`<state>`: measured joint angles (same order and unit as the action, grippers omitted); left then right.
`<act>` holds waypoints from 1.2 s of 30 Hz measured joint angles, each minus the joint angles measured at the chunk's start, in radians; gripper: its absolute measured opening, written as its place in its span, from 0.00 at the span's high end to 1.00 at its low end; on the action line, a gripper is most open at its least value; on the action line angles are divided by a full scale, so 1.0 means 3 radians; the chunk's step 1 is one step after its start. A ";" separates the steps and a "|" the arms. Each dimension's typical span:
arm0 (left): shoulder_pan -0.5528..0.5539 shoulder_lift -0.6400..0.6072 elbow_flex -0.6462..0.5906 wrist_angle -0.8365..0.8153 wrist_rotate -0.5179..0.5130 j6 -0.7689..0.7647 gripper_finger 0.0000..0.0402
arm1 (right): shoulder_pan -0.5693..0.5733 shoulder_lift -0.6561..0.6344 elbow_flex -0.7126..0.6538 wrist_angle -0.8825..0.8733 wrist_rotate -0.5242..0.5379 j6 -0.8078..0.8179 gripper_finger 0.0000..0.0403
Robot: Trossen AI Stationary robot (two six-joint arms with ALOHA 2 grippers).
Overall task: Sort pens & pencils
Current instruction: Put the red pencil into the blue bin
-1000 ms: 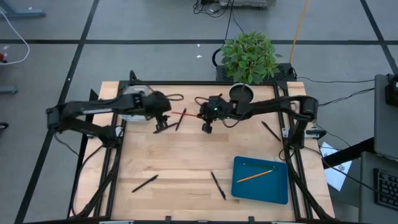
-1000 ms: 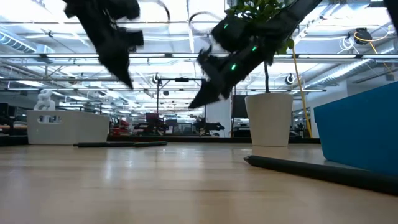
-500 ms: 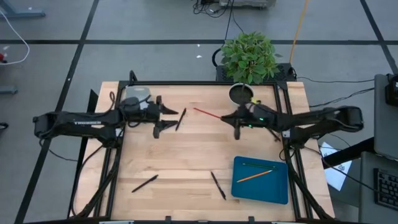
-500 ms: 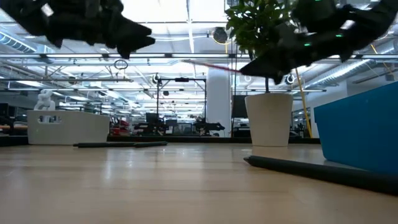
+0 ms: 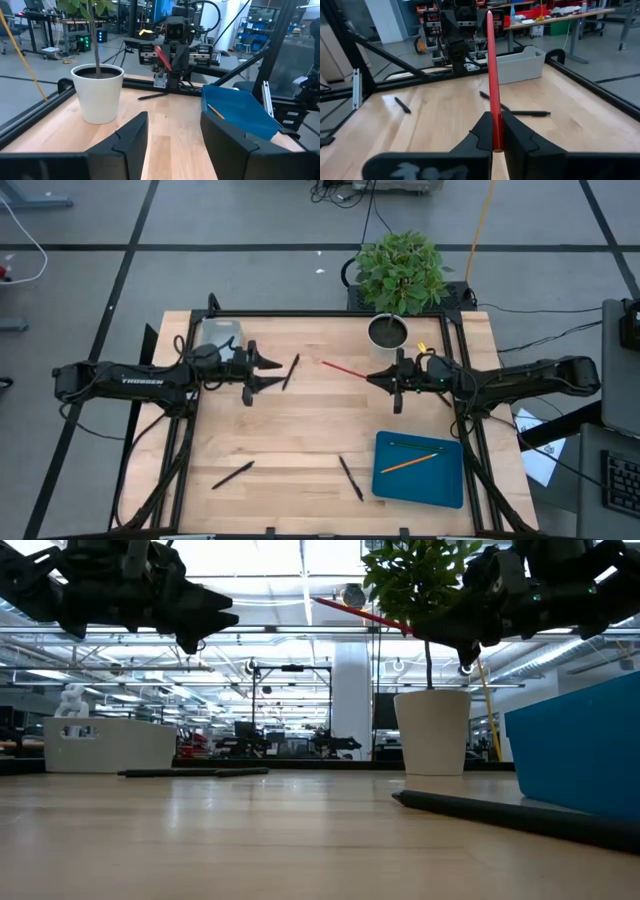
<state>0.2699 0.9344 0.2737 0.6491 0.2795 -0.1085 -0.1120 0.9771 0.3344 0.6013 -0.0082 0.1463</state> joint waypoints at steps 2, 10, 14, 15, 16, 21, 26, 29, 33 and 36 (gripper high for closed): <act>0.0000 0.0000 0.0000 0.0000 -0.0017 0.0000 0.54 | 0.0010 0.0010 -0.0001 -0.0027 0.0000 -0.0001 0.98; 0.0000 0.0000 0.0000 0.0000 -0.0153 0.0003 0.54 | 0.0010 0.0009 -0.0003 -0.0029 -0.0001 0.0000 0.98; 0.0000 0.0000 0.0000 -0.0001 -0.0153 0.0016 0.54 | 0.0010 0.0009 -0.0003 -0.0028 -0.0001 -0.0021 0.98; 0.0000 0.0000 0.0000 -0.0001 -0.0153 0.0017 0.54 | 0.0010 0.0009 -0.0003 -0.0026 -0.0001 -0.0034 0.98; 0.0000 0.0000 0.0000 -0.0001 -0.0153 0.0017 0.54 | 0.0018 0.0009 -0.0003 -0.0019 -0.0001 -0.0040 0.98; 0.0000 0.0000 0.0000 -0.0004 -0.0153 0.0026 0.54 | 0.0265 -0.0032 0.0070 -0.0058 -0.0310 -0.0005 0.98; 0.0000 0.0000 0.0000 -0.0010 -0.0153 0.0028 0.54 | 0.0837 -0.0184 0.0294 -0.0812 -0.0338 0.0053 0.98; 0.0000 0.0000 0.0000 -0.0012 -0.0153 0.0028 0.54 | 0.1224 -0.0298 0.0519 -0.1549 -0.0256 0.0263 0.98; 0.0000 0.0000 0.0000 -0.0012 -0.0153 0.0027 0.54 | 0.1735 -0.0403 0.0834 -0.2582 0.0011 0.0985 0.98; 0.0000 0.0000 0.0000 -0.0033 -0.0153 0.0027 0.54 | 0.2128 -0.0477 0.1094 -0.3157 0.0185 0.1614 0.98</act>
<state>0.2699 0.9344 0.2737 0.6391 0.2337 -0.1005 0.5265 0.8340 0.6625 -0.3459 0.0472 0.6306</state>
